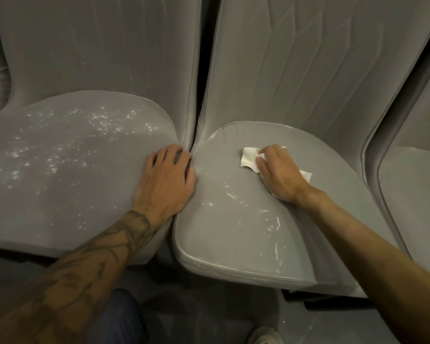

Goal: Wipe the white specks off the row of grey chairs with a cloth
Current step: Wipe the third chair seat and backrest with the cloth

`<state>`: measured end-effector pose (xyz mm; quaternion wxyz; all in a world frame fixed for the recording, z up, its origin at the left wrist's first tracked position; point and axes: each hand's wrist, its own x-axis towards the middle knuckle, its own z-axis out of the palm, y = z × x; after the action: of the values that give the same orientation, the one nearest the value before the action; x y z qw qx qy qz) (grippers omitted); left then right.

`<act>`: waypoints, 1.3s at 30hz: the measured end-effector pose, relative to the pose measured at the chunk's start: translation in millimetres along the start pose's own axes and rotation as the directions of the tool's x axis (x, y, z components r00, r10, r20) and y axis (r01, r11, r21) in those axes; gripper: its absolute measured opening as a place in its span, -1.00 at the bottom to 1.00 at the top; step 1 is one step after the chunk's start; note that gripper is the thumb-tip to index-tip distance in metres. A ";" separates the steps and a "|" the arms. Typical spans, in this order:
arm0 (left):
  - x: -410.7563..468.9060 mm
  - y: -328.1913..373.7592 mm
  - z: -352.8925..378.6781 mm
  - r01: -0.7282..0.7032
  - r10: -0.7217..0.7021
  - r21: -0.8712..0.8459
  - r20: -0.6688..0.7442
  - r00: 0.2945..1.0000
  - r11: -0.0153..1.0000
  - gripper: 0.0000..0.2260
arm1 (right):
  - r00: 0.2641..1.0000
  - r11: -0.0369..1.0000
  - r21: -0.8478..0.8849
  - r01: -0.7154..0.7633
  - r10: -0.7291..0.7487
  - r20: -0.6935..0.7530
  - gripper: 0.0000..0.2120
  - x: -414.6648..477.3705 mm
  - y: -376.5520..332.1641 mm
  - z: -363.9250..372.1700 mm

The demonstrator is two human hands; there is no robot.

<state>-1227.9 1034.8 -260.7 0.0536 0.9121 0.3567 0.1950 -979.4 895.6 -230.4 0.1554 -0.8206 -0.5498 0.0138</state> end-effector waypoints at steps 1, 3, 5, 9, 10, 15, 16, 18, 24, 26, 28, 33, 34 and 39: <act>0.4 0.0 0.4 0.000 0.000 -0.001 -0.006 1.000 1.000 -0.71 | 1.000 1.000 0.003 -0.002 0.002 -0.006 -0.69 -3.7 -8.2 4.2; 0.5 0.0 1.3 -0.003 0.003 0.005 -0.010 1.000 1.000 -0.70 | 0.997 0.996 0.055 0.075 -0.075 -0.002 -0.71 -15.2 -30.8 13.9; 0.3 -0.8 1.7 -0.005 0.006 0.013 -0.013 1.000 1.000 -0.70 | 0.982 0.976 0.116 0.183 -0.187 0.027 -0.71 -25.7 -48.8 19.9; -0.2 -0.8 0.3 -0.012 0.012 0.009 -0.007 1.000 1.000 -0.70 | 0.979 0.978 0.090 0.189 -0.195 0.061 -0.72 -20.9 -26.8 2.8; -0.1 -0.8 0.1 -0.014 0.014 0.012 -0.006 1.000 1.000 -0.70 | 0.992 0.991 0.070 0.112 -0.115 0.053 -0.70 -18.2 -15.0 -2.9; 0.4 -1.8 0.6 -0.023 0.023 0.002 -0.018 1.000 1.000 -0.70 | 0.994 0.995 0.052 -0.085 0.089 -0.069 -0.72 -32.1 -21.1 6.2; 0.5 -2.2 1.2 -0.022 0.021 -0.004 -0.015 1.000 1.000 -0.70 | 0.998 0.996 0.088 -0.019 0.024 -0.055 -0.72 -40.9 -33.1 10.5; 0.3 -3.1 1.8 -0.017 0.017 -0.012 -0.013 1.000 1.000 -0.70 | 0.992 0.984 0.126 0.125 -0.126 0.002 -0.72 -56.3 -44.4 13.2; -0.7 -3.3 1.6 -0.028 0.028 -0.027 -0.022 0.999 0.999 -0.70 | 0.985 0.985 0.066 -0.161 0.164 -0.043 -0.70 -49.6 4.6 -14.2; 0.0 -3.8 2.8 -0.027 0.027 -0.030 -0.022 0.999 0.999 -0.70 | 0.964 0.968 0.043 -0.246 0.249 -0.093 -0.72 -57.1 -1.5 -9.0; -0.1 -4.4 3.3 -0.029 0.028 -0.028 -0.024 0.999 0.999 -0.70 | 0.976 0.981 0.080 -0.177 0.185 -0.111 -0.74 -74.4 -26.2 1.8; -0.8 -5.8 4.4 -0.036 0.036 -0.009 -0.033 0.999 0.999 -0.70 | 0.999 0.992 0.124 -0.018 0.024 -0.042 -0.78 -102.3 -44.9 -2.5; 0.1 -5.5 4.9 -0.036 0.035 -0.005 -0.034 0.999 0.999 -0.70 | 0.996 0.992 0.107 -0.074 0.079 -0.050 -0.77 -102.2 -37.1 -7.9; 0.4 -5.0 7.7 -0.047 0.047 -0.002 -0.056 0.997 0.999 -0.73 | 0.915 0.945 0.094 -0.313 0.327 -0.236 -0.80 -126.1 -51.1 -1.8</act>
<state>-1227.7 1039.1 -268.9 0.0405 0.9143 0.3361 0.2224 -1074.7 798.6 -233.6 0.2411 -0.8901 -0.3837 -0.0489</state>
